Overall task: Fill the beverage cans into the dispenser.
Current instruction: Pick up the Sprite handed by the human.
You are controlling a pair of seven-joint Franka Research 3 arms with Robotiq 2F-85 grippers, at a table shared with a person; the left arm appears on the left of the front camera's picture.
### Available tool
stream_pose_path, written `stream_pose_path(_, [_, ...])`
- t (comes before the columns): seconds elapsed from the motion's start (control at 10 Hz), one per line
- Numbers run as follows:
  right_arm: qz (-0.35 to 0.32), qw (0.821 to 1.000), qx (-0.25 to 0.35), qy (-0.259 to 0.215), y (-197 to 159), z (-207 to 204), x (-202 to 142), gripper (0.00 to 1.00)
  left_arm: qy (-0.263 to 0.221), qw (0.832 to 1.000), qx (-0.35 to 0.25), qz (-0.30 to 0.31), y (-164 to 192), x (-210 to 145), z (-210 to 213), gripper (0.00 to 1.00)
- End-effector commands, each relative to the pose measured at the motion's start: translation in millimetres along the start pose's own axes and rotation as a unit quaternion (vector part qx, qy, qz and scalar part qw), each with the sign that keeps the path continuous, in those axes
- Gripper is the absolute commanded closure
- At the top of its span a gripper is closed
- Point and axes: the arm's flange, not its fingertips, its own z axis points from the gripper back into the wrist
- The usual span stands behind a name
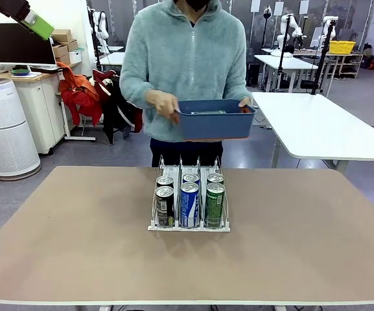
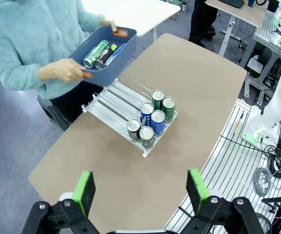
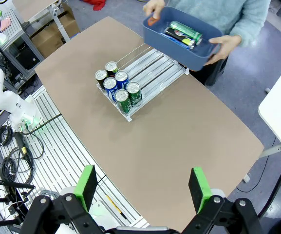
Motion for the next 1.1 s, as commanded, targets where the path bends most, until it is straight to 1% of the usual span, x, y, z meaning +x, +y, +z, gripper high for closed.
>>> stream_pose_path(0.0, [0.0,1.0,0.001,0.001,1.0,-1.0,0.9,0.0,0.002,1.0,0.002,-0.004,0.6,-2.2,-1.9,0.0])
stream_pose_path(1.0, [0.0,1.0,0.001,0.001,1.0,-1.0,0.9,0.0,0.002,1.0,0.002,-0.004,0.6,-2.2,-1.9,0.0])
